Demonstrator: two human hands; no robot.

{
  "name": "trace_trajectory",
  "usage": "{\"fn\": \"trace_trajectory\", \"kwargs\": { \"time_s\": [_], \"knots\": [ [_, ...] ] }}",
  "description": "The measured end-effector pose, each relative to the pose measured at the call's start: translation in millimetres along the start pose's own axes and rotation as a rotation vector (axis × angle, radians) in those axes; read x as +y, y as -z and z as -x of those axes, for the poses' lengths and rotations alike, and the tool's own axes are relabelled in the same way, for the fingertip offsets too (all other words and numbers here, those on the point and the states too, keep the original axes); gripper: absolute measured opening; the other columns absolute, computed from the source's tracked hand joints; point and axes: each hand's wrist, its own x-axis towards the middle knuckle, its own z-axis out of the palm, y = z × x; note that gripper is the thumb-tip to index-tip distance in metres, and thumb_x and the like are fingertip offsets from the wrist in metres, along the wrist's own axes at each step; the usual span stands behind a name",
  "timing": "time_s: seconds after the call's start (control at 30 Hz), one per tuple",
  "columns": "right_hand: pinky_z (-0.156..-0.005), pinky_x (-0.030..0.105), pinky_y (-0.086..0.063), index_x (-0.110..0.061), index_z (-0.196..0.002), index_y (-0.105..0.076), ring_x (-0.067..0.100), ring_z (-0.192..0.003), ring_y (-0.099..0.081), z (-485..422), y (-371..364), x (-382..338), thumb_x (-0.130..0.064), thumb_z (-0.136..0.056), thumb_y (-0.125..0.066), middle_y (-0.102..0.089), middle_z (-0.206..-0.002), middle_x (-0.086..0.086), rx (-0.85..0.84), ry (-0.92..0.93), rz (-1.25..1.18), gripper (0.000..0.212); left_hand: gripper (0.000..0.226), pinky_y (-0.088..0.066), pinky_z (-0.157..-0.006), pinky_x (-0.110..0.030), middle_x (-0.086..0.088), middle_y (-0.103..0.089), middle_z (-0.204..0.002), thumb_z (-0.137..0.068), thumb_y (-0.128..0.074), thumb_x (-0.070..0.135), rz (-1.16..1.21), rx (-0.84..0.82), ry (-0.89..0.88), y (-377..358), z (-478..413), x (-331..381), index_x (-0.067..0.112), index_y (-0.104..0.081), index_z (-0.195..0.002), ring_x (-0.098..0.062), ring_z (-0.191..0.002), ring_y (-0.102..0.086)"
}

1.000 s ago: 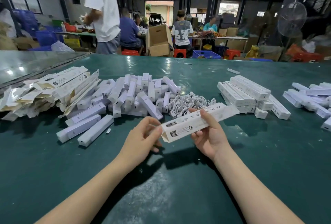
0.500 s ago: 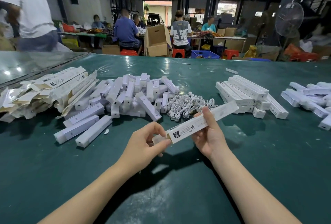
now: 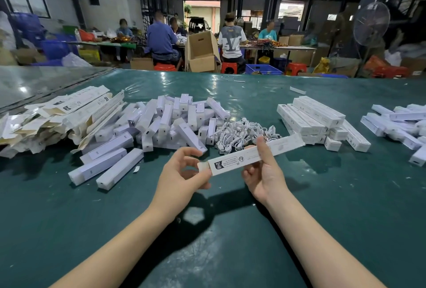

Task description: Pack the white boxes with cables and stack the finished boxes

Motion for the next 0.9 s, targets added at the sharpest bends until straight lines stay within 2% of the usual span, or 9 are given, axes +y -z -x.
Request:
{"fn": "trace_trajectory", "kwargs": {
  "time_s": [0.1,0.23,0.4,0.47,0.6,0.67,0.77,0.9],
  "knots": [
    [-0.032,0.013,-0.036,-0.018,-0.077,-0.056,0.002,-0.028,-0.038,-1.6,0.4,0.3,-0.040,-0.078,-0.063,-0.057,-0.045,-0.007,-0.005,0.000,-0.012,0.023,0.021,-0.055,-0.057,-0.025,-0.004,-0.058,-0.073,-0.080,-0.062,-0.005,0.155,-0.010,0.042,0.3,-2.3,0.6,0.010,-0.053,-0.092,-0.013,-0.055,-0.060],
    [-0.032,0.013,-0.038,-0.015,-0.073,-0.055,0.003,-0.028,-0.040,-2.1,1.9,0.7,-0.041,-0.079,-0.061,-0.056,-0.044,-0.006,-0.027,0.004,-0.014,0.027,0.013,-0.052,-0.052,-0.022,-0.001,-0.060,-0.071,-0.082,-0.062,0.000,0.129,0.008,0.106,-0.5,-4.5,-3.0,0.009,-0.056,-0.074,-0.008,-0.058,-0.059],
    [-0.032,0.014,-0.041,-0.012,-0.080,-0.058,0.003,-0.029,-0.045,-1.4,2.7,0.2,-0.047,-0.058,-0.065,-0.059,-0.046,-0.004,-0.044,-0.024,-0.013,0.042,0.015,-0.053,-0.053,-0.022,0.001,-0.066,-0.066,-0.080,-0.064,0.003,0.138,0.015,0.116,1.8,-7.2,-5.5,0.009,-0.057,-0.068,-0.009,-0.062,-0.064],
    [-0.032,0.014,-0.041,-0.011,-0.080,-0.059,0.003,-0.028,-0.045,-1.2,3.4,0.3,-0.048,-0.057,-0.064,-0.059,-0.046,-0.004,-0.052,-0.033,-0.023,0.043,0.013,-0.053,-0.053,-0.021,-0.001,-0.067,-0.065,-0.078,-0.065,0.004,0.180,-0.006,0.134,3.0,-7.7,-6.3,0.009,-0.059,-0.068,-0.010,-0.063,-0.065],
    [-0.032,0.014,-0.041,-0.011,-0.075,-0.060,0.002,-0.028,-0.044,-0.9,3.5,-0.1,-0.048,-0.068,-0.062,-0.058,-0.045,-0.005,-0.061,-0.040,-0.040,0.037,0.007,-0.053,-0.054,-0.021,-0.005,-0.070,-0.070,-0.068,-0.068,0.011,0.249,-0.027,0.148,5.2,-9.3,-6.3,0.009,-0.062,-0.067,-0.012,-0.065,-0.066],
    [-0.033,0.014,-0.042,-0.011,-0.074,-0.061,0.003,-0.028,-0.045,-0.7,3.6,-0.1,-0.049,-0.068,-0.062,-0.058,-0.045,-0.004,-0.068,-0.039,-0.053,0.038,0.008,-0.053,-0.054,-0.021,-0.006,-0.070,-0.071,-0.064,-0.069,0.014,0.269,-0.026,0.149,5.3,-9.5,-7.0,0.009,-0.063,-0.067,-0.013,-0.065,-0.067],
    [-0.034,0.015,-0.043,-0.011,-0.075,-0.062,0.003,-0.029,-0.045,0.1,3.1,0.6,-0.048,-0.064,-0.062,-0.058,-0.046,-0.003,-0.082,-0.043,-0.066,0.040,0.007,-0.053,-0.054,-0.021,-0.005,-0.071,-0.071,-0.072,-0.067,0.007,0.264,-0.017,0.155,5.7,-9.6,-7.2,0.009,-0.063,-0.068,-0.012,-0.065,-0.066],
    [-0.036,0.016,-0.045,-0.011,-0.077,-0.060,0.003,-0.030,-0.045,0.6,0.7,2.6,-0.044,-0.080,-0.058,-0.061,-0.050,-0.002,-0.093,-0.045,-0.088,0.033,0.012,-0.054,-0.055,-0.020,-0.002,-0.071,-0.071,-0.081,-0.063,0.001,0.174,0.082,0.101,1.8,-6.8,-5.6,0.010,-0.064,-0.072,-0.012,-0.069,-0.066]
  ]
}}
